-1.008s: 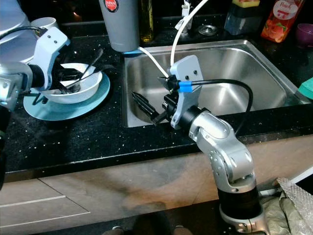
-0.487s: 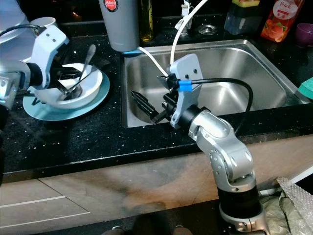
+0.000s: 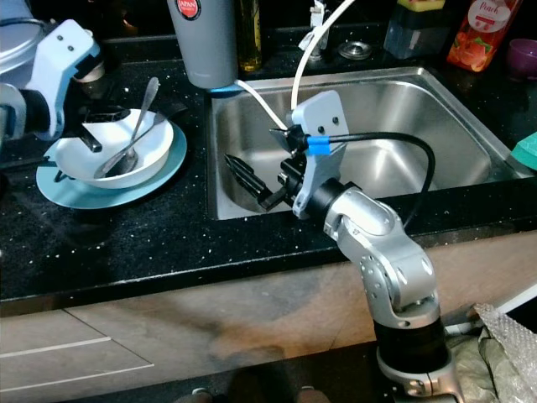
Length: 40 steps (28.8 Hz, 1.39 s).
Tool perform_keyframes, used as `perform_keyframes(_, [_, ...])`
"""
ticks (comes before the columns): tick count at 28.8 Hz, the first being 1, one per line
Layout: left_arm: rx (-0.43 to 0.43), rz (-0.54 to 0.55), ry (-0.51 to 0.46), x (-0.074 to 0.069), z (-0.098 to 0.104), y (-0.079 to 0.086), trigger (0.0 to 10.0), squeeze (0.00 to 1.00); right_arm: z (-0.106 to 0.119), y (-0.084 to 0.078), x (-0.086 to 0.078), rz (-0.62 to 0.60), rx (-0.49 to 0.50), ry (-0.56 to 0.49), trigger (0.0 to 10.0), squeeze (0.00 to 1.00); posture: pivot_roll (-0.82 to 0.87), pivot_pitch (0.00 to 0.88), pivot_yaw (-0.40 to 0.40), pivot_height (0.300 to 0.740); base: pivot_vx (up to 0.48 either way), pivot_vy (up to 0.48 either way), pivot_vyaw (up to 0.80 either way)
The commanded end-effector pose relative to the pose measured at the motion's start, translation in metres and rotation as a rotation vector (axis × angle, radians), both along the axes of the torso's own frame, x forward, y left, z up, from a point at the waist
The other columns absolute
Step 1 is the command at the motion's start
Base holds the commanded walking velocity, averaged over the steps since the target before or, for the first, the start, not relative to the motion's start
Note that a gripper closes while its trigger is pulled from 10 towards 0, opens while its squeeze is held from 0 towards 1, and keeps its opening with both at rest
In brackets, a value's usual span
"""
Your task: Kitchen organization
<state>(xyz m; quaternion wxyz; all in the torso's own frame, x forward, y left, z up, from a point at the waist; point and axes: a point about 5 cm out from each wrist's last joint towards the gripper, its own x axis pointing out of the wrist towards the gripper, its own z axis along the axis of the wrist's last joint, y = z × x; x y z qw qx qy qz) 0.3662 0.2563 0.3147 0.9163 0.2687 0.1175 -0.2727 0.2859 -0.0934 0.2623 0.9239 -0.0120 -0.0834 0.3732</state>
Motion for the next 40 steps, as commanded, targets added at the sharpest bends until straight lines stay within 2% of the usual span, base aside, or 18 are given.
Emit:
perform_keyframes(1, [0.030,0.037,0.049,-0.002,-0.008,0.006,10.0,1.00,0.002,0.000,-0.001,0.011,0.002,-0.006,10.0,0.00,-0.02,0.101,-0.002,0.740,0.000,0.000,0.00])
perform_keyframes(16, [-0.019,0.134,0.124,-0.007,-0.014,0.010,10.0,1.00,0.002,0.000,-0.001,0.011,0.001,0.003,10.0,0.00,-0.02,0.112,-0.005,0.740,0.000,0.000,0.00])
perform_keyframes(17, [-0.030,0.172,0.141,-0.004,-0.018,0.009,10.0,0.00,0.002,0.000,0.000,0.012,0.001,0.003,10.0,0.00,-0.02,0.113,-0.005,0.740,0.000,0.000,0.00])
perform_keyframes(29, [-0.043,0.190,0.220,-0.001,-0.035,0.000,9.9,0.00,0.002,-0.001,0.000,0.009,0.000,0.005,10.0,0.00,-0.02,0.119,-0.001,0.740,0.000,0.000,0.00])
perform_keyframes(30, [-0.043,0.191,0.222,0.000,-0.036,-0.001,8.4,0.00,0.002,-0.001,0.000,0.008,0.000,0.005,10.0,0.00,-0.02,0.119,-0.002,0.740,0.000,0.000,0.00])
perform_keyframes(31, [-0.046,0.191,0.224,0.001,-0.037,-0.002,5.5,0.00,0.002,-0.001,0.000,0.007,0.000,0.005,10.0,0.00,-0.02,0.119,-0.001,0.740,0.000,0.000,0.00])
perform_keyframes(32, [-0.053,0.189,0.225,0.001,-0.038,-0.003,3.5,0.00,0.002,-0.001,0.000,0.006,0.000,0.005,10.0,0.00,-0.02,0.119,-0.001,0.740,0.000,0.000,0.00])
perform_keyframes(33, [-0.057,0.187,0.223,0.002,-0.038,-0.004,2.9,0.00,0.002,-0.001,0.000,0.005,0.000,0.005,10.0,0.00,-0.02,0.119,-0.001,0.740,0.000,0.000,0.00])
perform_keyframes(34, [-0.059,0.187,0.222,0.002,-0.038,-0.005,1.3,0.00,0.002,-0.001,0.001,0.004,0.001,0.005,10.0,0.00,-0.02,0.119,0.001,0.740,0.000,0.000,0.00])
perform_keyframes(37, [-0.060,0.188,0.221,0.003,-0.038,-0.005,1.3,0.00,0.002,-0.001,0.001,0.003,0.002,0.005,10.0,0.00,-0.02,0.119,0.002,0.740,0.000,0.000,0.00])
perform_keyframes(38, [-0.056,0.187,0.221,0.003,-0.038,-0.005,0.0,0.00,0.002,-0.001,0.001,0.002,0.003,0.005,10.0,0.00,-0.02,0.119,0.003,0.740,0.000,0.000,0.00])
perform_keyframes(40, [-0.050,0.189,0.218,0.003,-0.038,-0.005,0.0,0.00,0.002,-0.001,0.001,0.000,0.004,0.004,10.0,0.00,-0.02,0.119,0.004,0.740,0.000,0.000,0.00])
